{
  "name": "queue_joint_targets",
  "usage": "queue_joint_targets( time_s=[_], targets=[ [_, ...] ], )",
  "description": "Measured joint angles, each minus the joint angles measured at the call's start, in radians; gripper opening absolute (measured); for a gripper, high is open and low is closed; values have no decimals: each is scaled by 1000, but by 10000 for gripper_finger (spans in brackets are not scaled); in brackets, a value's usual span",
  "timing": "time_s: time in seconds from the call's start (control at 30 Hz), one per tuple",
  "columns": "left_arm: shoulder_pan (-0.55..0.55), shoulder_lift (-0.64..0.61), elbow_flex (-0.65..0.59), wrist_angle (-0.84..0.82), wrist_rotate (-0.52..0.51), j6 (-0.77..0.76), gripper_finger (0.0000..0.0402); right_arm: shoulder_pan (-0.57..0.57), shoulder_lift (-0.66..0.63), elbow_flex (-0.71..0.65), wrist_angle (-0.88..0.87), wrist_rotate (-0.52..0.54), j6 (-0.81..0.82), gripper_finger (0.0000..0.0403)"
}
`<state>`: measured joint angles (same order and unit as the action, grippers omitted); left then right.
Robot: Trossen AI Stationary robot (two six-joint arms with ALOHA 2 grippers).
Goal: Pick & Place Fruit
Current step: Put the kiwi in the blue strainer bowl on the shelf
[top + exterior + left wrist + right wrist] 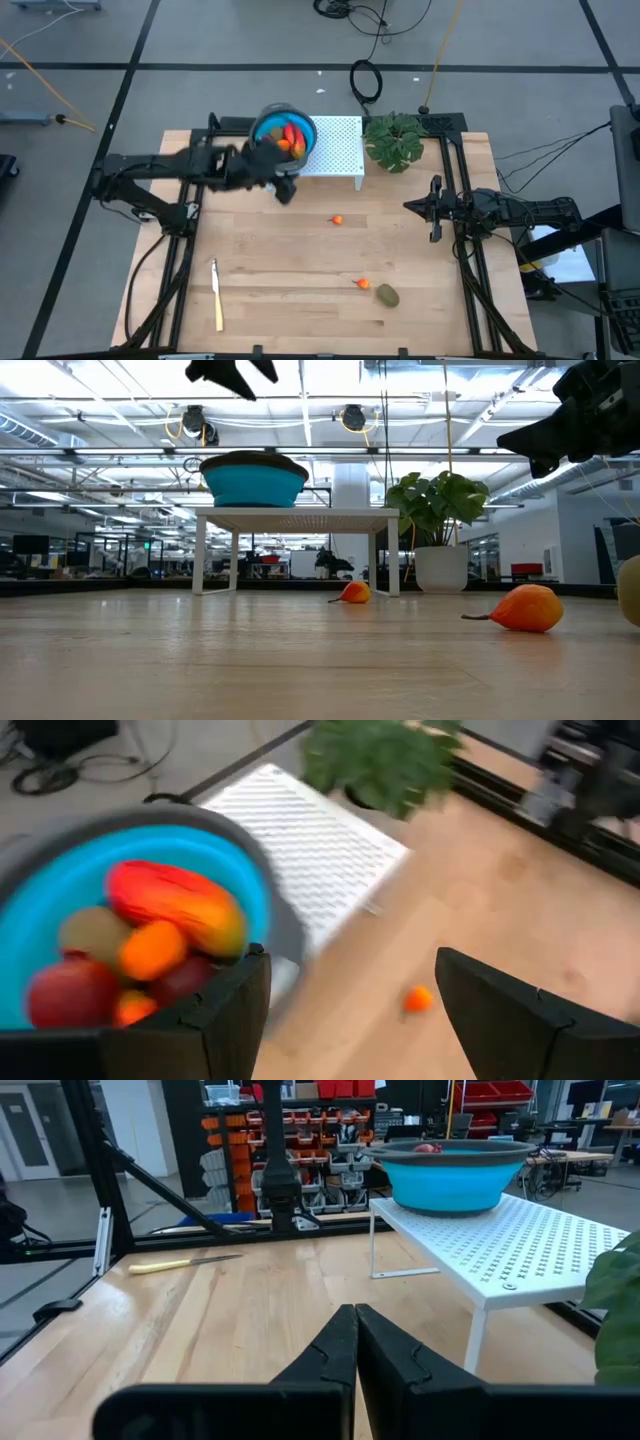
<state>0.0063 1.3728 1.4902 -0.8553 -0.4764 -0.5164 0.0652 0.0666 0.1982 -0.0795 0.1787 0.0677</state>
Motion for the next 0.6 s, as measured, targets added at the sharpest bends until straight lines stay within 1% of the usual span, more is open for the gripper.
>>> queue_joint_targets(
  time_s=[0.1,0.17,0.3,0.4,0.47,0.53,0.6],
  targets=[
    [-95,15,0,17,-46,-22,282,0,0,0,0,0,0,0],
    [-151,23,-2,38,-54,-12,282,0,0,0,0,0,-1,0],
    [-236,43,-31,186,-67,27,282,0,0,0,0,0,-1,0],
    [-276,63,-64,315,-76,73,282,0,0,0,0,0,0,0],
    [-298,66,-104,360,-79,89,282,0,0,0,0,0,12,0],
    [-312,66,-146,440,-80,96,282,0,0,0,-2,-1,40,0],
    [-321,63,-201,490,-82,92,282,0,0,0,-2,-29,58,0]
  ],
)
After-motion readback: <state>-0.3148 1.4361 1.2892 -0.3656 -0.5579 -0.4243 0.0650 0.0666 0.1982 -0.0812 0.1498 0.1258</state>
